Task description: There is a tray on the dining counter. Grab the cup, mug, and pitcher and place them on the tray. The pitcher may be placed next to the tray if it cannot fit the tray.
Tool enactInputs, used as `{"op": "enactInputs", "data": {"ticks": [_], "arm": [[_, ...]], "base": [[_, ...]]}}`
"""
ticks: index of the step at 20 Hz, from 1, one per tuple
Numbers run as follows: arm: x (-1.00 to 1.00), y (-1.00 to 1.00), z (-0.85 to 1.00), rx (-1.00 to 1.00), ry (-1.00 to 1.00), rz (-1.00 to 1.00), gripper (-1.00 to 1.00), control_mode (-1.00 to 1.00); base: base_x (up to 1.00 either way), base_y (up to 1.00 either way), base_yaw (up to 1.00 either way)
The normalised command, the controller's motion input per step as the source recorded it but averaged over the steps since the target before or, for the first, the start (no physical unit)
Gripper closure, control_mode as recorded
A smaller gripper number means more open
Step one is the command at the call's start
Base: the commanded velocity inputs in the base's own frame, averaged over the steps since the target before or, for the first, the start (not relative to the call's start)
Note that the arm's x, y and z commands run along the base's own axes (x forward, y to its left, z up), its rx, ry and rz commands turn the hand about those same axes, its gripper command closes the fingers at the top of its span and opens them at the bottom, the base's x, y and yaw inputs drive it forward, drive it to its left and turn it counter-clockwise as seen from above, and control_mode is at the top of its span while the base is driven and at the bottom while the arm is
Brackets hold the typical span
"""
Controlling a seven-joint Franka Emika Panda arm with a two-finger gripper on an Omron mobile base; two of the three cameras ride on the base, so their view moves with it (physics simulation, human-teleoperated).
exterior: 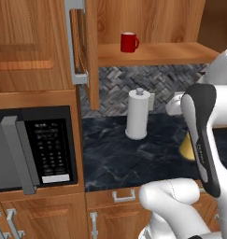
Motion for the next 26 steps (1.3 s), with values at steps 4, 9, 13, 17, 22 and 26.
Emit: {"op": "enactInputs", "data": {"ticks": [4,9,13,17,22,26], "arm": [[0.00,0.00,0.57,0.00,-0.15,0.15,-1.00,-1.00],[0.00,0.00,0.69,0.00,-0.01,0.15,-1.00,-1.00],[0.00,0.00,0.64,0.00,0.00,0.13,-1.00,-1.00],[0.03,0.00,0.46,0.00,0.00,0.11,-1.00,-1.00],[0.23,0.00,0.15,0.00,-0.05,0.11,-1.00,-1.00],[0.58,0.00,0.07,0.00,0.00,0.09,-1.00,-1.00]], "base": [[0.00,0.00,0.00],[0.00,0.00,0.00],[0.00,0.00,0.00],[0.00,0.00,0.00],[0.00,0.00,0.00],[0.00,0.00,0.00]]}}
